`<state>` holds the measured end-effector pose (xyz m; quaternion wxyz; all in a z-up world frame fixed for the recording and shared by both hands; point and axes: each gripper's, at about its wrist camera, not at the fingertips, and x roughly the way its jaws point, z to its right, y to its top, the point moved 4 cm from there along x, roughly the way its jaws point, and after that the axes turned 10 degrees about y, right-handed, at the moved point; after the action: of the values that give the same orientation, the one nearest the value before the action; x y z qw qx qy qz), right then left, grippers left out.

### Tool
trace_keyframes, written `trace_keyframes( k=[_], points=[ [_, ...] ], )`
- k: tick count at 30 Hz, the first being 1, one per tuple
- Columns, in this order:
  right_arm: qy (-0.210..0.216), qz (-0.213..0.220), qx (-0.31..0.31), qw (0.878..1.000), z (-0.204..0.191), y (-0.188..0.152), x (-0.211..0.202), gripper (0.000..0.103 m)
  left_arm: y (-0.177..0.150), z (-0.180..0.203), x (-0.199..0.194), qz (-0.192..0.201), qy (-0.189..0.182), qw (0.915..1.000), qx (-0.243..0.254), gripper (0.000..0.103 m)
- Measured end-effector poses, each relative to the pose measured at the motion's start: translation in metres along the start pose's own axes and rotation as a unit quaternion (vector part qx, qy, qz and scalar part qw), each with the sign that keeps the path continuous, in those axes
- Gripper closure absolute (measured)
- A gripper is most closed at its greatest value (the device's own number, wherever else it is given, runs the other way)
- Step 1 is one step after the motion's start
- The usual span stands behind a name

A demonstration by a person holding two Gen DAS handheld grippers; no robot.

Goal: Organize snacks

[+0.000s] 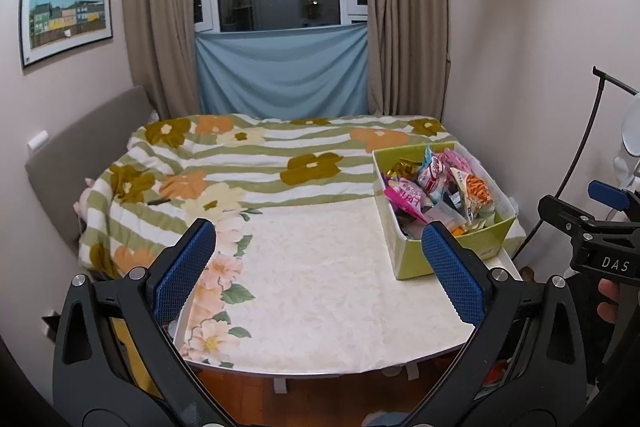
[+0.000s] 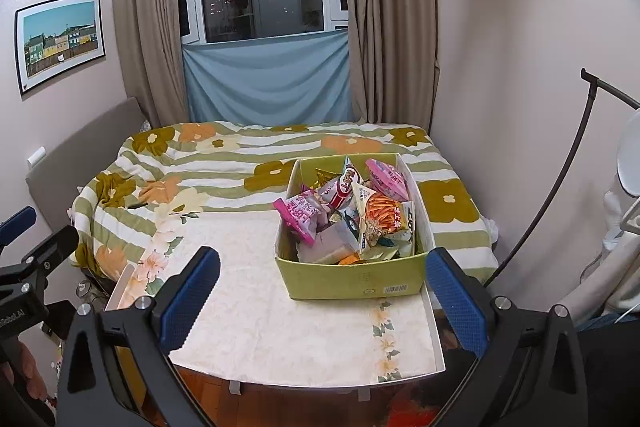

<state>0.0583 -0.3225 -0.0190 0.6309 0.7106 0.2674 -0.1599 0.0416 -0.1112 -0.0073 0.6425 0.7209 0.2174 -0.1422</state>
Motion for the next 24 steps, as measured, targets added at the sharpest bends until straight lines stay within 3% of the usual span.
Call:
trace_keyframes(
  k=[24],
  points=[
    [-0.001, 0.000, -0.001, 1.000, 0.0004, -0.0025, -0.0014, 0.001, -0.0014, 0.0020, -0.0048, 0.002, -0.002, 1.0000, 0.000, 0.001]
  ],
)
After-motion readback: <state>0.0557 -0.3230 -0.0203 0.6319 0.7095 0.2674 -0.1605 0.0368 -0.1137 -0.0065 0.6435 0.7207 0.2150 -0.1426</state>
